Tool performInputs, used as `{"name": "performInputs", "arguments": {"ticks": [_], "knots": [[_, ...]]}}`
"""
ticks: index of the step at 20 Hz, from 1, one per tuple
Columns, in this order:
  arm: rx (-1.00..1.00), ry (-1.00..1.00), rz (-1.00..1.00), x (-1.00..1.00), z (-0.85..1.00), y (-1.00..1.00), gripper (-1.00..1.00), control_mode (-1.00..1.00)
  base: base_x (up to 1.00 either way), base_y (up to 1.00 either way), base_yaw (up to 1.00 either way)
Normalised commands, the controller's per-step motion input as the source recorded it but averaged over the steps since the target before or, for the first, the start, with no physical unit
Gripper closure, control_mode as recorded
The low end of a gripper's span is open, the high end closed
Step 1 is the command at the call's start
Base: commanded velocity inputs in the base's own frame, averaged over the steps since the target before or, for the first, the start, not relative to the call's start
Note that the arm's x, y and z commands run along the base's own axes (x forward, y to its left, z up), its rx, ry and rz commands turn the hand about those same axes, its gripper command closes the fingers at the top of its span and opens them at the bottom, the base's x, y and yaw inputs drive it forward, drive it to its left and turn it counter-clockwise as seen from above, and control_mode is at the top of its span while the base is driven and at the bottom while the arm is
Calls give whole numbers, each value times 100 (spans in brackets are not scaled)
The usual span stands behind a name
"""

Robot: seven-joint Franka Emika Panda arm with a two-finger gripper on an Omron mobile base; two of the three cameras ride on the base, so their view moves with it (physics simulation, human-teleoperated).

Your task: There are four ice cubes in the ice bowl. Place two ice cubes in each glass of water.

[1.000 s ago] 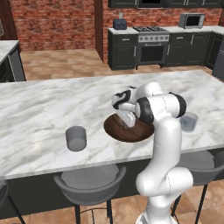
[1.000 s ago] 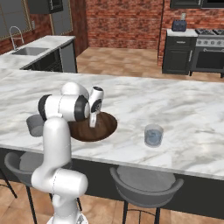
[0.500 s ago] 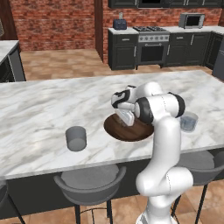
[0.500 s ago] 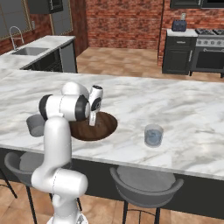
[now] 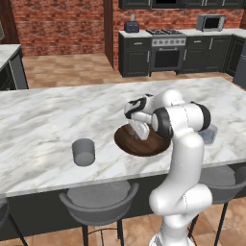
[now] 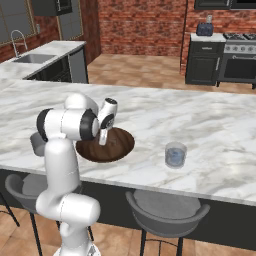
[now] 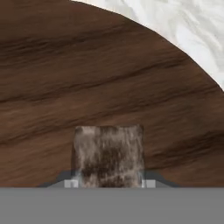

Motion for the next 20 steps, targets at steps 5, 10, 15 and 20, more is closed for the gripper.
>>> {"name": "performInputs", "arguments": {"ticks": [5, 10, 15, 20], "knots": [[18, -3, -1, 0, 77, -5, 100, -100, 0, 0, 0], [14, 1, 7, -7, 75, -7, 100, -100, 0, 0, 0], [13, 0, 10, -28, 27, 25, 100, -100, 0, 0, 0], [8, 0, 9, -41, 2, 72, 100, -100, 0, 0, 0]]}}
